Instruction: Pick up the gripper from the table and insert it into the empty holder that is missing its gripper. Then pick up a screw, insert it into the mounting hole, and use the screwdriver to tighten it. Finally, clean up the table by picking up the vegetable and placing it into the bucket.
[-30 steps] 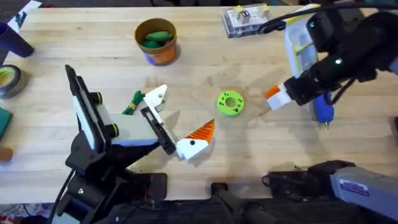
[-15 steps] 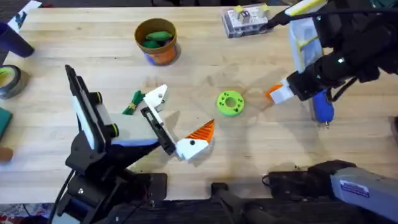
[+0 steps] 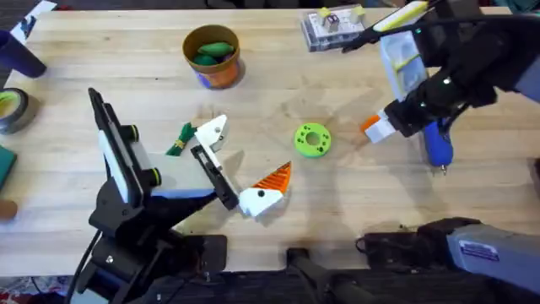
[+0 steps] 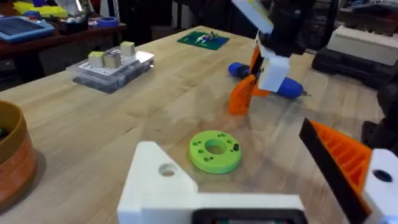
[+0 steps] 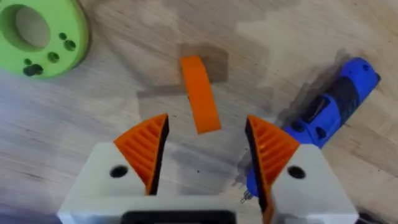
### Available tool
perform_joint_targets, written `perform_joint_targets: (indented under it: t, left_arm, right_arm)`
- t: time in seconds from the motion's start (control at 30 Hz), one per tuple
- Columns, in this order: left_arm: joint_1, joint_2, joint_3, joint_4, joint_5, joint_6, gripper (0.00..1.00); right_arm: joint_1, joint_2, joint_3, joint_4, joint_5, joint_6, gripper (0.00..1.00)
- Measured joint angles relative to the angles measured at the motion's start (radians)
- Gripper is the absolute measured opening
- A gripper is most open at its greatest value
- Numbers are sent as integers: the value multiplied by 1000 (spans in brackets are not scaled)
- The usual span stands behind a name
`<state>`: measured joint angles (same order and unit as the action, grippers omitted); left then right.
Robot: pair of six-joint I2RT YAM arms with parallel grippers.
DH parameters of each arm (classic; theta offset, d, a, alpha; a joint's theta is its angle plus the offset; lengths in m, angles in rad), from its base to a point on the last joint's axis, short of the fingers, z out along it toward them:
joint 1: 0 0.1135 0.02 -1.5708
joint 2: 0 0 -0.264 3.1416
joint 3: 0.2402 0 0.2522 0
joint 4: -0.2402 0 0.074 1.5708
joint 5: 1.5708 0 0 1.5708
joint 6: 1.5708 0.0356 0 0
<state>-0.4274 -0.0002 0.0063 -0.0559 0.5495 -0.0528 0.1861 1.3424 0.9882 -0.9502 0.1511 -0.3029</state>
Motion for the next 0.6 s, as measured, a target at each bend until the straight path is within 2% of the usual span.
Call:
perform_joint_targets:
  t: [0.23, 0.43, 0.47, 0.6]
  left_arm:
    - [0, 0, 0, 0, 0, 0, 993]
    - [0, 0, 0, 0, 0, 0, 993]
    - [0, 0, 0, 0, 0, 0, 993]
    - [0, 0, 0, 0, 0, 0, 993]
  right_arm:
    - [-9, 87, 0, 63, -12, -20, 754]
    - [-9, 98, 0, 95, -41, -23, 736]
    - [-9, 98, 0, 94, -43, -24, 712]
    - [-9, 98, 0, 95, -49, -34, 409]
